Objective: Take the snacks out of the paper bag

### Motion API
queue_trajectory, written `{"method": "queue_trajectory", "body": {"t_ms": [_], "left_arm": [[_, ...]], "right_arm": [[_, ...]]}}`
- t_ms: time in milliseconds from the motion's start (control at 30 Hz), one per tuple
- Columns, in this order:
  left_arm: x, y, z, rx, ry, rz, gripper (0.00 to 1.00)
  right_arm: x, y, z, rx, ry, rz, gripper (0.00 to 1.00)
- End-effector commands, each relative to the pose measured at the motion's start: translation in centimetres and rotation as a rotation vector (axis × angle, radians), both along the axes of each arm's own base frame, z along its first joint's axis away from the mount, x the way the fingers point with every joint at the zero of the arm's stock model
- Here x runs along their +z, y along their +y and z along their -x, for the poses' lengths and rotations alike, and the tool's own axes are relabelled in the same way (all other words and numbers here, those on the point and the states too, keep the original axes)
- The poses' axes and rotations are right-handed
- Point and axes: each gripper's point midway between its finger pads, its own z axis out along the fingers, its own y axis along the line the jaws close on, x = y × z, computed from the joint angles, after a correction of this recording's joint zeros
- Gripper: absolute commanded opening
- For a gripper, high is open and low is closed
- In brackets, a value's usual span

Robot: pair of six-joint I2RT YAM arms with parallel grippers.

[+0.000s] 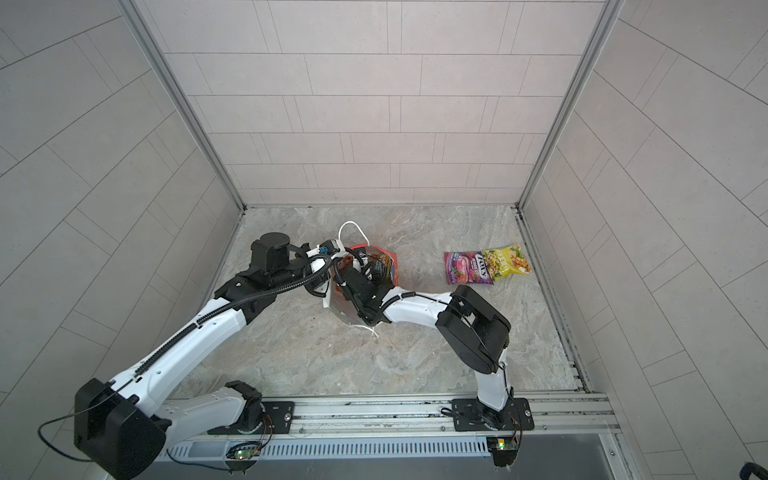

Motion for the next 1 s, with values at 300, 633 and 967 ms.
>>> {"method": "queue_trajectory", "body": {"t_ms": [300,633,967], "left_arm": [[1.9,-1.0,1.2,-0.08,-0.059,0.038,0.0],[1.4,-0.8,0.8,-0.063,-0.055,0.021,0.0],[1.0,-0.5,0.4,-0.042,-0.057,0.002,0.0]], "right_arm": [[-4.2,1.6,-2.2,0.016,0.058,-0.019,0.39],[1.1,1.7,-0.5,0.096,-0.02,-0.049,0.14],[5.5,0.9,1.6,0.153,-0.058,-0.079,0.05]]}}
